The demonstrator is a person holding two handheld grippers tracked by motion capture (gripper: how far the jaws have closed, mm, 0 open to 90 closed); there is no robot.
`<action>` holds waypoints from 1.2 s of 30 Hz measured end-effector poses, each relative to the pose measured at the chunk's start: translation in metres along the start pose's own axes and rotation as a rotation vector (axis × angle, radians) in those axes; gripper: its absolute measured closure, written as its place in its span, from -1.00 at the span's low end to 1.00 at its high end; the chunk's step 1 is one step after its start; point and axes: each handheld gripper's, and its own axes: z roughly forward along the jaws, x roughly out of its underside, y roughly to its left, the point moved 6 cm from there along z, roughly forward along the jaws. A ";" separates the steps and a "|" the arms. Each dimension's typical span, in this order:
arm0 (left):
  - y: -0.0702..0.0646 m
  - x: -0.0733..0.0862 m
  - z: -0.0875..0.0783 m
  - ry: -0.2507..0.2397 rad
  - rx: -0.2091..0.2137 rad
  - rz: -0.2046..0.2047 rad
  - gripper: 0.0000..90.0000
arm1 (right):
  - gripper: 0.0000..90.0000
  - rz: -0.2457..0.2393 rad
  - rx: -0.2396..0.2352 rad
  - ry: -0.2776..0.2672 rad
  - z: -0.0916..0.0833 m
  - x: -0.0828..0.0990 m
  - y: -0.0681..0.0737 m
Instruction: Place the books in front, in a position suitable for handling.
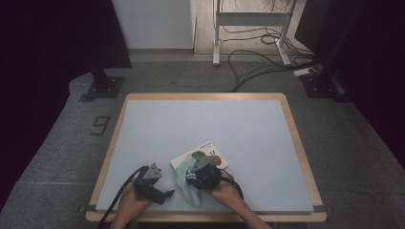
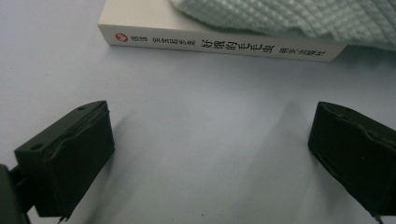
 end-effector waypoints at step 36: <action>0.000 0.000 0.000 -0.001 -0.001 -0.001 -1.00 | 0.61 0.119 0.128 -0.025 -0.013 0.013 -0.067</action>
